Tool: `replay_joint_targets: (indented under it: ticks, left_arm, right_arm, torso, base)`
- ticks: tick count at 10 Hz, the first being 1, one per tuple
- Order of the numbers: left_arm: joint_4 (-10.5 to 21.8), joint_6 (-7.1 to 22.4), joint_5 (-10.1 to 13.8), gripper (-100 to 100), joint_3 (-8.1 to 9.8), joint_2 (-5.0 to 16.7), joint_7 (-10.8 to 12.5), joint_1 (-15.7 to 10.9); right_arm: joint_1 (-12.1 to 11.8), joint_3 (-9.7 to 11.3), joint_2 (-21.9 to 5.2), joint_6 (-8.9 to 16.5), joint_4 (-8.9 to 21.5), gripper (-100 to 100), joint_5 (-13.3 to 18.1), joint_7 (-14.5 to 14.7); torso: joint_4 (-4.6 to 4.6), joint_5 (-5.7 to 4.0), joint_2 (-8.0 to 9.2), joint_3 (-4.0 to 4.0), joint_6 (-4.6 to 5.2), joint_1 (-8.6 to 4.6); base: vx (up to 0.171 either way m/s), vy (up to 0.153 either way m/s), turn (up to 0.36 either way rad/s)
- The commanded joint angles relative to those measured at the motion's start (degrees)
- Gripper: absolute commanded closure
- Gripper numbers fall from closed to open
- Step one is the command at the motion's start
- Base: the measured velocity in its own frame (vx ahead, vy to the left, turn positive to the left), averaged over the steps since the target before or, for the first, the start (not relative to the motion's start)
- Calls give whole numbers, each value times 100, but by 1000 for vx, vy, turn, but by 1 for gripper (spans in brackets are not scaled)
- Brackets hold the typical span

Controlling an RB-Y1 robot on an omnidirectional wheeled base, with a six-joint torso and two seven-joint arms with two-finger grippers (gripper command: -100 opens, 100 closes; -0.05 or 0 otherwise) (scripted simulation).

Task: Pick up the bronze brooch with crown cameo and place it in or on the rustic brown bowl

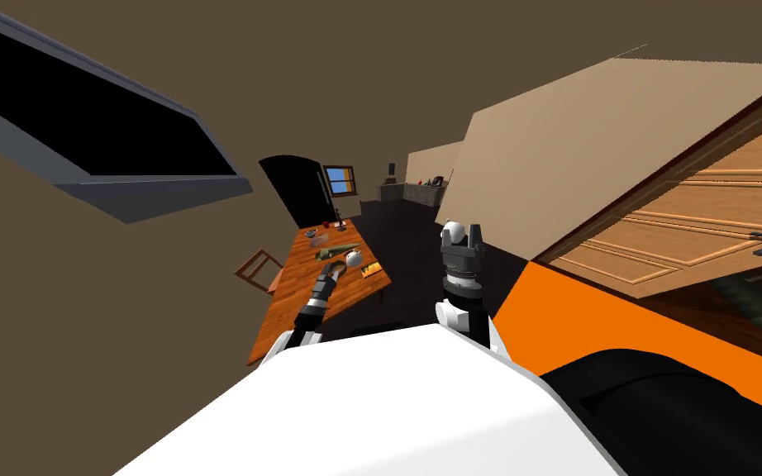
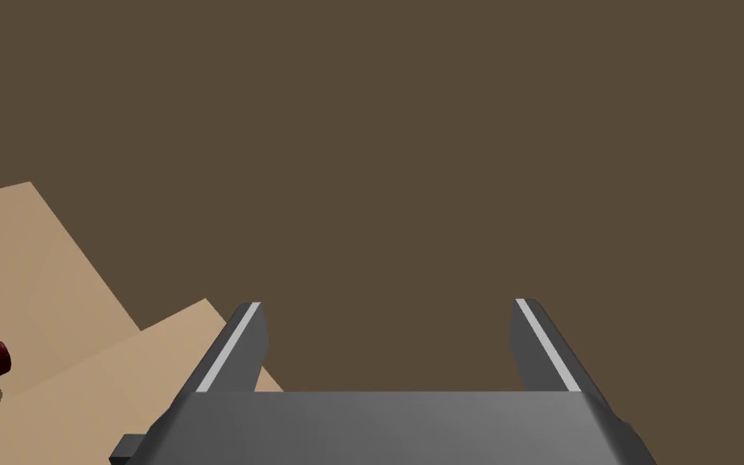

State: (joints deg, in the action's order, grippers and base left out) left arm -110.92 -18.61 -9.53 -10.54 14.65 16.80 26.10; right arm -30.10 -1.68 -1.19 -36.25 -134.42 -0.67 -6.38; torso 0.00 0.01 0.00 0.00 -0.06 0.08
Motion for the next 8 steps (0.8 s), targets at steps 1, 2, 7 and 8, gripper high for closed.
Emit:
replay_joint_targets:
  ticks: [1, 2, 7, 8]
  left_arm:
    - [286, 113, -79, -100, -156, 156, 251, 48]
    - [329, 113, -79, -100, -156, 156, 251, 48]
    - [1018, 606, -262, -100, -533, 617, 920, 62]
    - [1221, 770, -325, -100, -664, 772, 1078, 67]
  right_arm:
    - [0, 0, 0, 0, 0, 0, 0, 0]
    - [1, 1, 0, 0, 0, 0, 0, 0]
    - [0, 0, 0, 0, 0, 0, 0, 0]
    - [1, 1, 0, 0, 0, 0, 0, 0]
  torso:
    - [0, 0, 0, 0, 0, 0]
    - [0, -1, 0, 0, 6, -3]
    - [0, 0, -3, -2, 0, 0]
    - [0, 0, -3, -2, 6, -1]
  base:
    - [6, 1, -322]
    - [3, 7, -187]
    - [6, 8, -283]
    - [11, 20, -494]
